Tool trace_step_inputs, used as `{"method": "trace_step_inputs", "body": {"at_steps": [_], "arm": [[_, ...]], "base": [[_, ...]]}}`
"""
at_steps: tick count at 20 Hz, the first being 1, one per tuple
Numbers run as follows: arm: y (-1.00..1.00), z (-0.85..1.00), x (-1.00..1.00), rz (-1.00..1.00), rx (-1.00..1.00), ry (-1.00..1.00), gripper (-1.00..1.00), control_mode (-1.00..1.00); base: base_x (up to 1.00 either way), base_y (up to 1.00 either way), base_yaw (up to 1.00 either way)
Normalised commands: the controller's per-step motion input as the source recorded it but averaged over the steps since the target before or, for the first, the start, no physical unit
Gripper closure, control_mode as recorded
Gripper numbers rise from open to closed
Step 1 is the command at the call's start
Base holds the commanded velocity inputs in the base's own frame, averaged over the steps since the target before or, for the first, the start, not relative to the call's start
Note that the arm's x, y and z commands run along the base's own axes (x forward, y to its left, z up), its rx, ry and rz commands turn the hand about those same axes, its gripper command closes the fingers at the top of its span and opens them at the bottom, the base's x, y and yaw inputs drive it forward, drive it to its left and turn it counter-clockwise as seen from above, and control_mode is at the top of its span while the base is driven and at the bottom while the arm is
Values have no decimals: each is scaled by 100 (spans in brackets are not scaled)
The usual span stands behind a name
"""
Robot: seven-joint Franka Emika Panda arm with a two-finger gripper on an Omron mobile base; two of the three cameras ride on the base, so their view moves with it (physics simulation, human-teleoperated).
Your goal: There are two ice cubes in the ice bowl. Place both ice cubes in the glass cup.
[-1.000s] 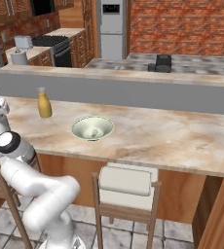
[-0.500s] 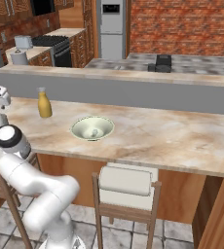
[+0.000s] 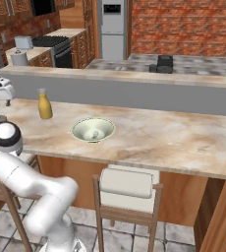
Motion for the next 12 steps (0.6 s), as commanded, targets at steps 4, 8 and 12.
{"method": "trace_step_inputs", "body": {"at_steps": [4, 8, 12], "arm": [[-100, -26, -100, -4, -26, 0, -100, -100], [-100, -41, -100, -4, -21, 0, -100, -100], [-100, -4, -59, -13, 3, -2, -100, -100]], "base": [[0, 0, 0], [0, 0, 0], [0, 0, 0]]}}
